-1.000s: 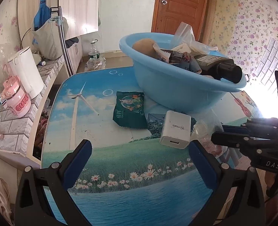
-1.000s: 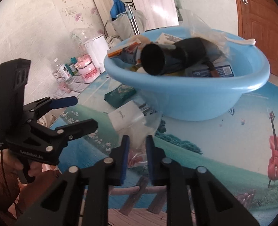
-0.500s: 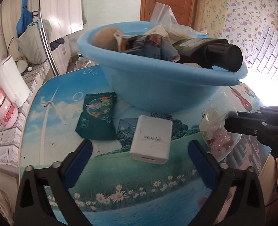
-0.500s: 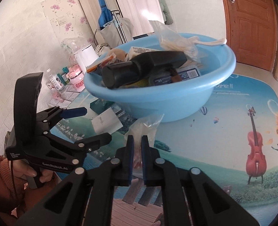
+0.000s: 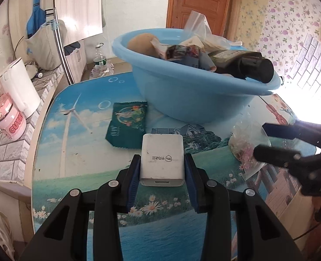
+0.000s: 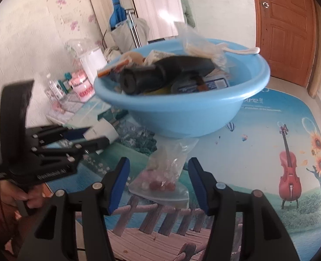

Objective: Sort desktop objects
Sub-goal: 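Drop the white square box into the basin with left tool while right tool carries the pink bag over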

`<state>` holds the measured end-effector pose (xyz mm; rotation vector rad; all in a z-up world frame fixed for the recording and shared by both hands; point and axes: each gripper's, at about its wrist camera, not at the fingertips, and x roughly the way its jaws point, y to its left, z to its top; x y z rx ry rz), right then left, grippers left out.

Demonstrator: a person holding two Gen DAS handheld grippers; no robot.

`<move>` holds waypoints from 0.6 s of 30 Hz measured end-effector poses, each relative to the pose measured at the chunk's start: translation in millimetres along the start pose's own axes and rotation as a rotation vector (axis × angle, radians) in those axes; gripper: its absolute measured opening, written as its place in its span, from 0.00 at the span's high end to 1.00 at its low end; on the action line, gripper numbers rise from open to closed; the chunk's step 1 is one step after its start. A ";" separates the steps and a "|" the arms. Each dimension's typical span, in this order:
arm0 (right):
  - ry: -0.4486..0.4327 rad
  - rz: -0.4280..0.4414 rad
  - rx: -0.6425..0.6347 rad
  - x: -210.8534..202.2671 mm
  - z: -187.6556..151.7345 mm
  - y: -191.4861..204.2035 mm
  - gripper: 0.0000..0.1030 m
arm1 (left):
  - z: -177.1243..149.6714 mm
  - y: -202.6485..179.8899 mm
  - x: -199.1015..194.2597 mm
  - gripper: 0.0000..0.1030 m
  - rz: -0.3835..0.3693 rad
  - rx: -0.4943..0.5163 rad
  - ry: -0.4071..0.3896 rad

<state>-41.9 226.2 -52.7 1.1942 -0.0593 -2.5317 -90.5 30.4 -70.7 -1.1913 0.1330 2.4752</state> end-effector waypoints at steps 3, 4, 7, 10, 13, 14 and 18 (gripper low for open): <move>0.052 -0.042 -0.027 12.3 -4.2 5.9 0.46 | 0.7 7.9 -1.5 0.64 0.015 -0.017 0.003; 0.062 -0.057 -0.046 16.2 -5.1 8.7 0.46 | 0.6 8.5 -2.0 0.64 0.039 -0.021 0.010; 0.064 -0.096 -0.114 22.9 -7.0 17.3 0.50 | -0.3 7.7 -6.6 0.64 0.062 -0.039 0.014; 0.058 -0.068 -0.152 19.5 -7.7 19.9 0.64 | 0.5 7.4 -11.0 0.64 0.061 -0.051 0.011; 0.042 -0.016 -0.152 8.9 -9.7 17.8 0.76 | 2.2 5.7 -17.1 0.64 0.066 -0.056 0.004; 0.037 -0.008 -0.154 4.9 -9.9 17.8 0.78 | 2.7 5.1 -19.0 0.64 0.074 -0.058 0.000; 0.015 0.022 -0.151 -7.3 -7.0 22.6 0.80 | 8.1 7.3 -30.0 0.64 0.078 -0.069 -0.024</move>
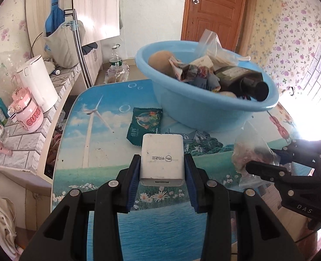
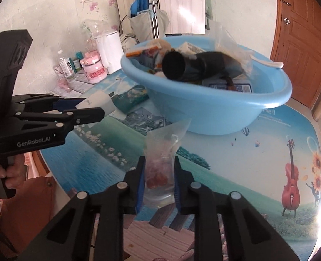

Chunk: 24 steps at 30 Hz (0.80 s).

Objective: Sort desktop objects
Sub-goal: 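Drop the white square box into the basin with left tool while right tool carries the pink bag over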

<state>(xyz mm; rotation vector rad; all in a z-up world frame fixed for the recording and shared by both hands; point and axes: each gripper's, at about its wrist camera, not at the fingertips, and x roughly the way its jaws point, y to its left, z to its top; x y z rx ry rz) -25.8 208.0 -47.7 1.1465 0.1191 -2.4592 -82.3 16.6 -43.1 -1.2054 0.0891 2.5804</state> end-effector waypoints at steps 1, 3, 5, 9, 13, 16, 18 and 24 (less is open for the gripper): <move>-0.007 0.007 0.002 -3.8 0.4 -0.3 0.80 | 1.5 1.1 -3.0 0.64 -0.001 -0.004 -0.008; -0.019 0.023 0.013 -9.9 1.8 -1.0 0.81 | 6.0 2.4 -11.0 0.64 -0.010 -0.013 -0.029; -0.035 0.033 0.024 -16.5 3.5 -1.4 0.81 | 10.0 0.4 -17.5 0.64 -0.015 -0.008 -0.043; -0.087 0.066 0.033 -36.2 8.0 -1.6 0.81 | 16.4 -1.4 -23.0 0.64 -0.010 0.007 -0.064; -0.132 0.109 -0.001 -60.5 10.6 -0.1 0.82 | 20.3 -0.9 -26.8 0.64 -0.020 -0.004 -0.076; -0.156 0.109 -0.016 -74.4 13.0 -0.3 0.82 | 22.9 -1.1 -28.7 0.64 -0.026 -0.007 -0.085; -0.178 0.102 -0.002 -81.7 14.8 -5.4 0.82 | 25.7 -2.1 -31.7 0.64 -0.029 -0.008 -0.096; -0.245 0.065 0.060 -91.8 28.7 -30.5 0.82 | 45.4 -10.4 -43.1 0.64 -0.051 0.014 -0.142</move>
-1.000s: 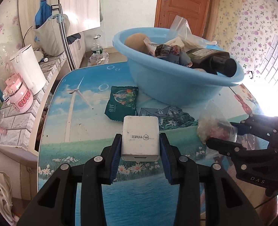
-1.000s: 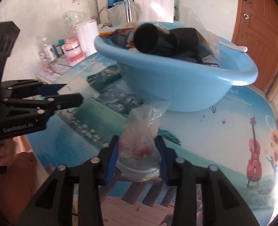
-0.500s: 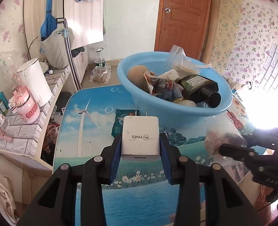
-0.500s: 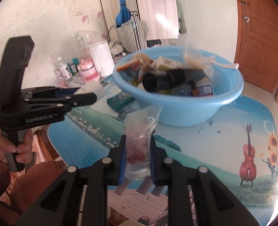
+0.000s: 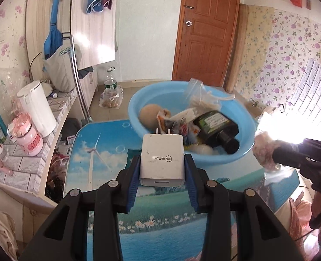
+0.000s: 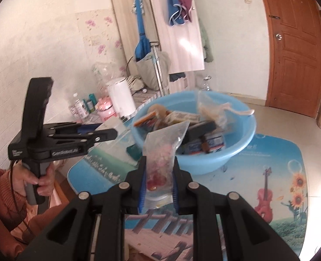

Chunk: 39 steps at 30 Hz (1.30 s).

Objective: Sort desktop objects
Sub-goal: 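Drop the white square box into the basin with left tool while right tool carries the pink bag over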

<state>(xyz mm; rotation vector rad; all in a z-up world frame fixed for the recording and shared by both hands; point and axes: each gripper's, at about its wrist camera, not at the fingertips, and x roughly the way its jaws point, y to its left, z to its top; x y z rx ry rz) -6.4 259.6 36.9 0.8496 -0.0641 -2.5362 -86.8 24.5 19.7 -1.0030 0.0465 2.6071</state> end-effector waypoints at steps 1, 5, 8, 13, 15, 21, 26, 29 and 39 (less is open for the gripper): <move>-0.004 -0.014 0.003 1.5 3.3 -4.4 0.82 | 4.5 -2.4 1.2 0.64 -0.005 0.009 -0.007; -0.019 -0.051 0.075 15.4 12.6 -29.7 0.82 | 19.0 -15.8 13.3 0.64 -0.011 0.047 -0.017; -0.019 -0.074 0.096 23.4 16.9 -41.4 0.82 | 26.9 -27.2 21.6 0.64 -0.031 0.068 -0.019; -0.021 -0.090 0.095 29.5 23.8 -50.2 0.82 | 34.1 -41.7 34.3 0.63 -0.065 0.088 -0.011; -0.025 -0.095 0.092 32.5 28.7 -53.0 0.82 | 35.6 -46.3 38.4 0.63 -0.077 0.094 -0.008; -0.048 -0.118 0.073 42.5 48.4 -61.6 0.82 | 37.0 -55.5 49.0 0.63 -0.099 0.113 -0.009; -0.043 -0.145 0.057 60.2 65.5 -71.6 0.82 | 38.8 -56.1 55.2 0.62 -0.093 0.118 -0.008; -0.031 -0.150 0.068 69.0 66.6 -75.9 0.82 | 37.8 -52.3 56.5 0.62 -0.093 0.101 -0.002; -0.012 -0.150 0.071 77.8 58.5 -75.3 0.82 | 32.2 -38.4 32.6 0.42 -0.118 0.073 -0.052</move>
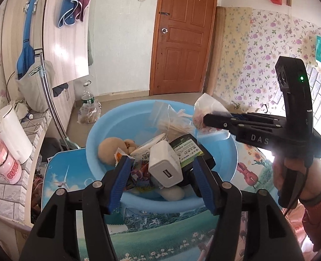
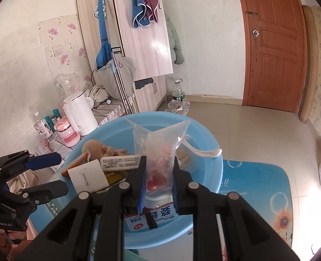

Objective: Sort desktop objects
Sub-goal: 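Drop the white square box into the basin with left tool while right tool carries the pink bag over, then grasp the green packet with left tool while right tool holds the pink bag above the basin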

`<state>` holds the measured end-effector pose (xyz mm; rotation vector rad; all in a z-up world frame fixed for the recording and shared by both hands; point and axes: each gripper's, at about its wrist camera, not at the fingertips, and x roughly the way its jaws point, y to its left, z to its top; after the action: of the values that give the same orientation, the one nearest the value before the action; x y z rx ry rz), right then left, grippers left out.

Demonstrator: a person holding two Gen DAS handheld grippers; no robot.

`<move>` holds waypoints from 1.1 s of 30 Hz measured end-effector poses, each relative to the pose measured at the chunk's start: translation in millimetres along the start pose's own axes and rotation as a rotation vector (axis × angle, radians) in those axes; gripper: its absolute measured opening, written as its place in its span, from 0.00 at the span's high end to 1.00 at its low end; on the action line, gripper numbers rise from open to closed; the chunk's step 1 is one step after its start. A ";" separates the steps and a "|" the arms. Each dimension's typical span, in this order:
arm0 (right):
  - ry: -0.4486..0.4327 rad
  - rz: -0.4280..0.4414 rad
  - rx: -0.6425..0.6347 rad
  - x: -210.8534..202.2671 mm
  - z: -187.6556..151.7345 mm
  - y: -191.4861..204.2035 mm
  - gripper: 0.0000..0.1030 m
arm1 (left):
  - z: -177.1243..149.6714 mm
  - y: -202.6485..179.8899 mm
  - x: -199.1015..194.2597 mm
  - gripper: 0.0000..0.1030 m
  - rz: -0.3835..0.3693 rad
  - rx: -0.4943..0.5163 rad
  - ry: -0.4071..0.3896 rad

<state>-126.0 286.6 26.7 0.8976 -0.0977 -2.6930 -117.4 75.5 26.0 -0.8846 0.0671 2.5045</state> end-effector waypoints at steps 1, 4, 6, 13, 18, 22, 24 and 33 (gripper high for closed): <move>-0.003 0.001 -0.002 0.1 1.5 0.1 0.82 | -2.2 3.2 -2.2 0.41 0.007 -0.006 0.001; -0.016 0.005 -0.010 0.4 7.5 2.1 0.82 | -7.2 10.9 -6.6 0.40 0.027 -0.020 0.003; -0.023 0.011 -0.018 1.6 12.0 5.6 0.82 | -11.8 18.4 -8.6 0.40 0.049 -0.028 0.007; 0.029 0.052 -0.020 29.0 18.1 13.0 0.82 | -36.0 55.2 -14.0 0.28 0.143 -0.090 0.040; 0.040 0.071 -0.025 39.1 22.0 17.6 0.82 | -59.1 82.0 -2.5 0.27 0.185 -0.143 0.100; 0.048 0.079 -0.046 41.7 23.4 25.8 0.82 | -71.0 94.7 23.9 0.27 0.206 -0.148 0.195; 0.055 0.078 -0.051 42.6 21.8 28.2 0.82 | -73.5 98.8 35.8 0.27 0.223 -0.153 0.225; 0.033 0.031 -0.045 36.0 20.6 27.5 0.67 | -73.9 83.9 78.6 0.27 0.135 -0.167 0.311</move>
<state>-158.5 248.9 26.8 0.9195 -0.0436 -2.6396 -165.8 19.8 -89.1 -1.3755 0.0197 2.4993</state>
